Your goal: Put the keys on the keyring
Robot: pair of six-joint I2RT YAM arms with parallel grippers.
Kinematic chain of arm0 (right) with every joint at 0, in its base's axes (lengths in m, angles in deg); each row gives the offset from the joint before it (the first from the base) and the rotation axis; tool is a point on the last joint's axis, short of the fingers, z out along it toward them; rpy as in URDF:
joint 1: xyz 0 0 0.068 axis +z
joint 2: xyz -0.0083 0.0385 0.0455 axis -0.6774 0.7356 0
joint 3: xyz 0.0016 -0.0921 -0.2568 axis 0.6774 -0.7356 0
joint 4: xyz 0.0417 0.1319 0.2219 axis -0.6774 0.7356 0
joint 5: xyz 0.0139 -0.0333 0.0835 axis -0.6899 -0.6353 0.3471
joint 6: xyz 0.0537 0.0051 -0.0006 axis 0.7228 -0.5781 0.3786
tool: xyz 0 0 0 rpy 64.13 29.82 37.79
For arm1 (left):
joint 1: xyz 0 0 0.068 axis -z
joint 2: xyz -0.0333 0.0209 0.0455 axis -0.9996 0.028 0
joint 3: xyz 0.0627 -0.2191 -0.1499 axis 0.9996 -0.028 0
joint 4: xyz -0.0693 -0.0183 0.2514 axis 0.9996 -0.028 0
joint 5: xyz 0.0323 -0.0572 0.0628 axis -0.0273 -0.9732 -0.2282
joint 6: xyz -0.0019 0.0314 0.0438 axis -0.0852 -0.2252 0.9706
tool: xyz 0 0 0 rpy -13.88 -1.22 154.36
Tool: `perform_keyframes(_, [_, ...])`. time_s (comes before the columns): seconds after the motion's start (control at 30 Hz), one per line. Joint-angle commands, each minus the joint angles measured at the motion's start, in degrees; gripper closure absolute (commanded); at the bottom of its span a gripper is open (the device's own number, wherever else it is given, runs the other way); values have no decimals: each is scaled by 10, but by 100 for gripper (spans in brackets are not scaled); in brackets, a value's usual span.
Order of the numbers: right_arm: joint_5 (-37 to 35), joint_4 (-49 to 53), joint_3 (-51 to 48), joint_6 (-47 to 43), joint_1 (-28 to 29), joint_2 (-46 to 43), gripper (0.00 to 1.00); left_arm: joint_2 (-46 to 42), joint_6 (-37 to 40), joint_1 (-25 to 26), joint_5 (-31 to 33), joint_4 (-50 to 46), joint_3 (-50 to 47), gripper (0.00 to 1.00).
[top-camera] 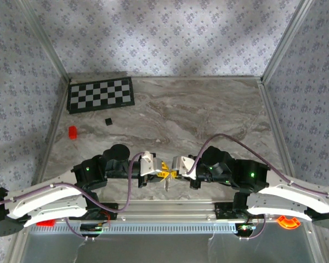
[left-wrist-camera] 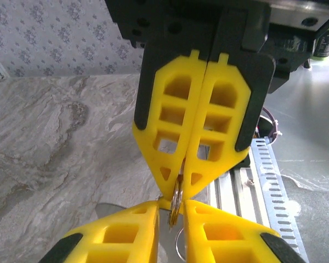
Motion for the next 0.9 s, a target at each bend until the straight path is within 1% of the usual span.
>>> perform_keyframes(0.0, [8,-4,12,-4,5,0,100,2,0,0,-12,14,24,86])
perform_keyframes(0.1, [8,-5,14,-5,6,1,100,7,-1,0,-15,14,27,93])
perform_keyframes(0.27, [13,-8,16,-5,6,0,100,4,4,0,-11,7,29,100])
perform_keyframes(0.5, [36,-12,16,7,6,-5,100,-22,8,0,-14,30,16,100])
perform_keyframes(0.67, [54,-27,3,11,5,-17,89,-36,8,0,-38,54,8,100])
perform_keyframes(0.87, [59,-41,-7,23,2,-27,83,-48,1,0,-62,98,-8,100])
